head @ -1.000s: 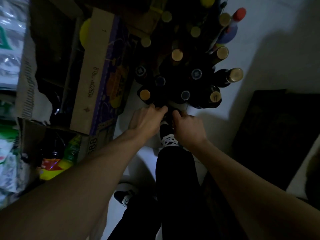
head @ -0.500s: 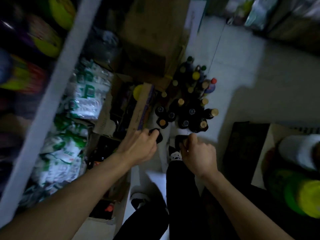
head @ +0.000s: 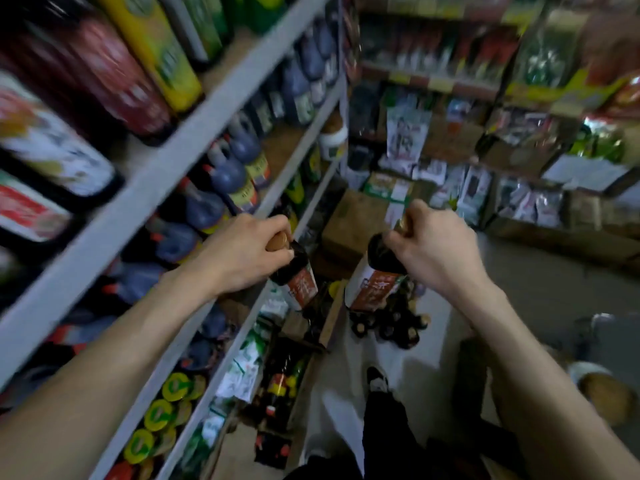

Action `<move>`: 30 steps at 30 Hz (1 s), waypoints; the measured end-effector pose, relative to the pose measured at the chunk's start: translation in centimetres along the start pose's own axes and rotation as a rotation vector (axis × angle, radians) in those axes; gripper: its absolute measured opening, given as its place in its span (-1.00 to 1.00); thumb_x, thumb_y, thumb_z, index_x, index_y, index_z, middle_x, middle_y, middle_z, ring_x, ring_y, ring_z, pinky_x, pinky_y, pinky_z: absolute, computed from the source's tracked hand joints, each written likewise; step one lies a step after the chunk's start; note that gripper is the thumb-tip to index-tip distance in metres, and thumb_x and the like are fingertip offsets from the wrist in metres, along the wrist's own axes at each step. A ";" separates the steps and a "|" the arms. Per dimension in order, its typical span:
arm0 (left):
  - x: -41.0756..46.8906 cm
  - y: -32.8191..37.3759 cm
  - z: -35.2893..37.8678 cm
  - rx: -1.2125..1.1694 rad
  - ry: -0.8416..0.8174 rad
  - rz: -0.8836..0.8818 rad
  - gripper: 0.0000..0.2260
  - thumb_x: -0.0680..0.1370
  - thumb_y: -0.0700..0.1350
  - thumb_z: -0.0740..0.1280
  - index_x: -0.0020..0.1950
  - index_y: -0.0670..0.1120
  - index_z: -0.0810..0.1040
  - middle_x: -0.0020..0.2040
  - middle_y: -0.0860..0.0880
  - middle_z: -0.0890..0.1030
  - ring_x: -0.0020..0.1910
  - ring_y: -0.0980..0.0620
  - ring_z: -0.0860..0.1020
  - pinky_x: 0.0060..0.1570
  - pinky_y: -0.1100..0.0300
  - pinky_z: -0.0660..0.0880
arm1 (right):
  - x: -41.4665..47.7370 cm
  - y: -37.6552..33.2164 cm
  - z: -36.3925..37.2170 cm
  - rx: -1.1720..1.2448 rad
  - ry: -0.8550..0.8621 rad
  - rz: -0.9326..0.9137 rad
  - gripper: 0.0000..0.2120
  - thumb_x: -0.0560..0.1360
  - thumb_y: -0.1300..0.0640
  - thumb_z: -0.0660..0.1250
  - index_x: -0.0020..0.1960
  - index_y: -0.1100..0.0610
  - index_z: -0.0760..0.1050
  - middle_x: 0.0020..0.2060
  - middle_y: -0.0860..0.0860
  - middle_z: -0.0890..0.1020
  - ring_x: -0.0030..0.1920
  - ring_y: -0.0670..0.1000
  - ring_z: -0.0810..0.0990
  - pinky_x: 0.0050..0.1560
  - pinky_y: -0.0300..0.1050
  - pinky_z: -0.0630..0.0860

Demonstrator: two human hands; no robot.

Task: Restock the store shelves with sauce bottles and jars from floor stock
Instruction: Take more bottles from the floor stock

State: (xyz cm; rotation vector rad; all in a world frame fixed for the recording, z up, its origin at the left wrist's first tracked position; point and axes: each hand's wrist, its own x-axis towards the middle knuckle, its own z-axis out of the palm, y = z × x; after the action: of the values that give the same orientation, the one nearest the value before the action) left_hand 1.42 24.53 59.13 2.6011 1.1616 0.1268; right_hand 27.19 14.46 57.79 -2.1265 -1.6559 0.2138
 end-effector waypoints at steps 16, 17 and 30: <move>-15.5 8.8 -25.4 0.071 0.464 0.065 -0.88 0.41 0.12 0.28 -0.19 0.10 0.43 -0.43 0.06 0.48 -0.43 0.13 0.46 -0.41 0.07 0.40 | -0.9 -21.2 -24.3 0.333 0.197 -0.304 -0.74 0.35 0.00 0.45 -0.32 0.12 0.43 -0.41 -0.03 0.53 -0.43 -0.07 0.46 -0.51 -0.19 0.32; -16.1 9.0 -26.0 0.096 0.471 0.048 -0.88 0.41 0.13 0.27 -0.19 0.11 0.42 -0.43 0.04 0.48 -0.42 0.10 0.47 -0.40 0.04 0.42 | -1.0 -21.9 -24.6 0.345 0.199 -0.320 -0.74 0.34 0.00 0.44 -0.33 0.12 0.43 -0.41 -0.03 0.53 -0.43 -0.07 0.46 -0.52 -0.20 0.33; -16.4 6.6 -24.3 0.291 0.404 -0.184 -0.84 0.48 0.13 0.27 -0.11 0.06 0.40 -0.39 0.05 0.48 -0.38 0.11 0.45 -0.39 0.06 0.40 | 1.6 -24.2 -20.5 0.395 0.095 -0.406 -0.71 0.38 0.05 0.45 -0.35 0.09 0.37 -0.44 -0.04 0.50 -0.45 -0.04 0.43 -0.49 -0.15 0.32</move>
State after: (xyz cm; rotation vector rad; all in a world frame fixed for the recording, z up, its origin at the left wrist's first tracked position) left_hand -9.61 13.68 84.93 2.7787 1.6611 0.4970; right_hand 14.02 15.65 86.64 -1.4610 -1.7750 0.2809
